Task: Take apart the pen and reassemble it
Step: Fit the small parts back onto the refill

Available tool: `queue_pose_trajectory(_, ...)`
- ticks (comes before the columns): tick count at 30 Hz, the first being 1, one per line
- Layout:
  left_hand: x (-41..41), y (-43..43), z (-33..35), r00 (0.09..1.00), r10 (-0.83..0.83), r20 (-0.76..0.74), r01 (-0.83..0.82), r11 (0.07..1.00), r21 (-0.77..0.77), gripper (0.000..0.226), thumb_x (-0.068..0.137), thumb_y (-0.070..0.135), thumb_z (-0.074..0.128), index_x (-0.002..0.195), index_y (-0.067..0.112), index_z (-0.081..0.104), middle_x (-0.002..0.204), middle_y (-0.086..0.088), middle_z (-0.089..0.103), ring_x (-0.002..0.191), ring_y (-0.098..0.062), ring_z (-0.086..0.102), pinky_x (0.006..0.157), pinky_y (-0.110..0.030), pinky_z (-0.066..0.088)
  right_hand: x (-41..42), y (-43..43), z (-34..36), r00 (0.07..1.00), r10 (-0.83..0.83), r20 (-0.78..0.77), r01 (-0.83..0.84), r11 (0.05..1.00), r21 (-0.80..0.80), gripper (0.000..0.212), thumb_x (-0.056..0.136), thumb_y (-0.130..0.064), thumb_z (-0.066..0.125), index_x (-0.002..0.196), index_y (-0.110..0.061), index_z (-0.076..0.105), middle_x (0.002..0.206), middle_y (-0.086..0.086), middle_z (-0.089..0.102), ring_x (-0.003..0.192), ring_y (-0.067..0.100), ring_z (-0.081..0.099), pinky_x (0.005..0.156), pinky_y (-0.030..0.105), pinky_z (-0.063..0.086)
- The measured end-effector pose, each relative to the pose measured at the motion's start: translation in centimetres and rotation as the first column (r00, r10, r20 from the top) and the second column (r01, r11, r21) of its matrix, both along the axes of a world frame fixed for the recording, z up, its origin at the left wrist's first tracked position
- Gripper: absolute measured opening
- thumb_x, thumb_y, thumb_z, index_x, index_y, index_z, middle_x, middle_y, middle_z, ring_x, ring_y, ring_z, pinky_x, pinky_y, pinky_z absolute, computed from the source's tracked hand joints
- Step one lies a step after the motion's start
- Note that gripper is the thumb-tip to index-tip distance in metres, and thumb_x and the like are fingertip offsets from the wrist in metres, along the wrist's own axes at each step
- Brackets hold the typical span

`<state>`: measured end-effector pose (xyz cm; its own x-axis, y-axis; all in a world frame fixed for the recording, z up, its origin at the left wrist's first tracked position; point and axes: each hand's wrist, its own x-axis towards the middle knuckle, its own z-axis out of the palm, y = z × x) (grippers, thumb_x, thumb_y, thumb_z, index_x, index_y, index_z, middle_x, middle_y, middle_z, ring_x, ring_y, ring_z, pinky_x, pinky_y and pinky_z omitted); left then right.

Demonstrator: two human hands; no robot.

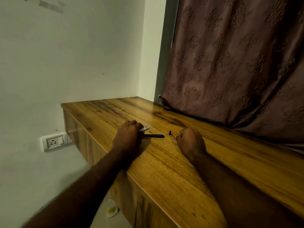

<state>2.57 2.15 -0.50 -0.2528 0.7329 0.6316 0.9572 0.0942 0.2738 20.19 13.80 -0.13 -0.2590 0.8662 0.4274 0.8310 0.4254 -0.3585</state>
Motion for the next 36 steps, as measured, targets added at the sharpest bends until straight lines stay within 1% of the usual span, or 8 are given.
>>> queue_pose_trajectory(8, 0.0, 0.0, 0.0, 1.0, -0.008, 0.021, 0.008, 1.0, 0.0, 0.021, 0.09, 0.023, 0.054, 0.107, 0.017, 0.064, 0.104, -0.007, 0.063, 0.095, -0.024, 0.053, 0.081, -0.04, 0.045, 0.4, 0.4, 0.1, 0.982, 0.021, -0.185, -0.028, 0.999, -0.033, 0.036, 0.091, -0.032, 0.058, 0.06, -0.014, 0.06, 0.062, -0.001, 0.059, 0.064, 0.02, 0.059, 0.056, 0.027, 0.041)
queue_pose_trajectory(13, 0.1, -0.2, 0.2, 0.996, 0.031, 0.086, -0.036, 0.998, 0.05, 0.022, 0.091, 0.02, 0.053, 0.111, 0.014, 0.062, 0.106, -0.008, 0.063, 0.096, -0.023, 0.053, 0.081, -0.038, 0.044, 0.7, 0.7, 0.1, 0.944, 0.049, -0.327, -0.064, 0.997, -0.034, 0.044, 0.092, -0.031, 0.056, 0.051, -0.017, 0.048, 0.052, -0.005, 0.049, 0.057, 0.02, 0.052, 0.056, 0.031, 0.044)
queue_pose_trajectory(17, -0.6, -0.5, 0.2, 0.924, 0.129, 0.361, -0.18, 0.977, 0.112, 0.019, 0.091, 0.016, 0.054, 0.108, 0.014, 0.062, 0.101, -0.009, 0.064, 0.085, -0.017, 0.054, 0.07, -0.03, 0.041, -0.1, -0.4, 1.4, 0.897, 0.157, -0.413, -0.143, 0.988, 0.065, 0.025, 0.091, -0.028, 0.057, 0.072, -0.018, 0.068, 0.072, -0.004, 0.068, 0.07, 0.015, 0.063, 0.064, 0.032, 0.053)
queue_pose_trajectory(20, -1.6, -0.3, 0.4, 0.848, 0.132, 0.514, -0.211, 0.972, 0.099, 0.017, 0.09, 0.014, 0.057, 0.105, 0.013, 0.065, 0.1, -0.011, 0.069, 0.083, -0.019, 0.059, 0.069, -0.029, 0.043, -2.0, -2.0, 2.7, 0.842, 0.296, -0.452, -0.297, 0.952, 0.072, 0.019, 0.089, -0.026, 0.062, 0.079, -0.015, 0.071, 0.076, -0.001, 0.07, 0.073, 0.014, 0.065, 0.067, 0.033, 0.055)
queue_pose_trajectory(23, -2.5, -0.3, 0.8, 0.796, 0.088, 0.599, -0.182, 0.978, 0.098, 0.019, 0.09, 0.014, 0.058, 0.107, 0.011, 0.065, 0.105, -0.016, 0.07, 0.093, -0.025, 0.064, 0.075, -0.029, 0.045, -4.7, -3.1, 3.4, 0.843, 0.403, -0.356, -0.44, 0.897, -0.028, 0.017, 0.09, -0.022, 0.063, 0.076, -0.012, 0.067, 0.072, -0.002, 0.064, 0.069, 0.011, 0.059, 0.062, 0.031, 0.051)
queue_pose_trajectory(26, -3.0, -0.3, 0.8, 0.777, 0.062, 0.627, -0.179, 0.976, 0.126, 0.021, 0.091, 0.013, 0.057, 0.109, 0.008, 0.065, 0.105, -0.016, 0.069, 0.087, -0.021, 0.061, 0.074, -0.027, 0.043, -7.6, -2.3, 4.4, 0.861, 0.436, -0.261, -0.472, 0.877, -0.093, 0.012, 0.089, -0.015, 0.064, 0.079, -0.01, 0.07, 0.074, -0.001, 0.067, 0.065, 0.01, 0.06, 0.059, 0.03, 0.052)
queue_pose_trajectory(31, -3.4, 0.1, 0.3, 0.761, 0.051, 0.647, -0.199, 0.967, 0.158, 0.015, 0.09, 0.012, 0.057, 0.102, 0.011, 0.067, 0.097, -0.012, 0.07, 0.079, -0.016, 0.058, 0.068, -0.023, 0.038, -11.1, 0.9, 5.3, 0.92, 0.388, 0.056, -0.375, 0.913, -0.16, 0.015, 0.087, -0.004, 0.061, 0.097, -0.009, 0.072, 0.104, 0.008, 0.069, 0.097, 0.023, 0.064, 0.084, 0.037, 0.056)
queue_pose_trajectory(36, -3.9, 0.6, 0.2, 0.752, 0.06, 0.656, -0.178, 0.977, 0.115, 0.02, 0.09, 0.007, 0.055, 0.108, 0.011, 0.064, 0.105, -0.011, 0.068, 0.081, -0.011, 0.054, 0.054, -0.014, 0.035, -12.2, 1.5, 4.4, 0.834, 0.405, 0.376, -0.357, 0.914, -0.192, 0.024, 0.089, -0.008, 0.062, 0.112, -0.005, 0.068, 0.118, 0.013, 0.065, 0.109, 0.028, 0.06, 0.095, 0.04, 0.052)
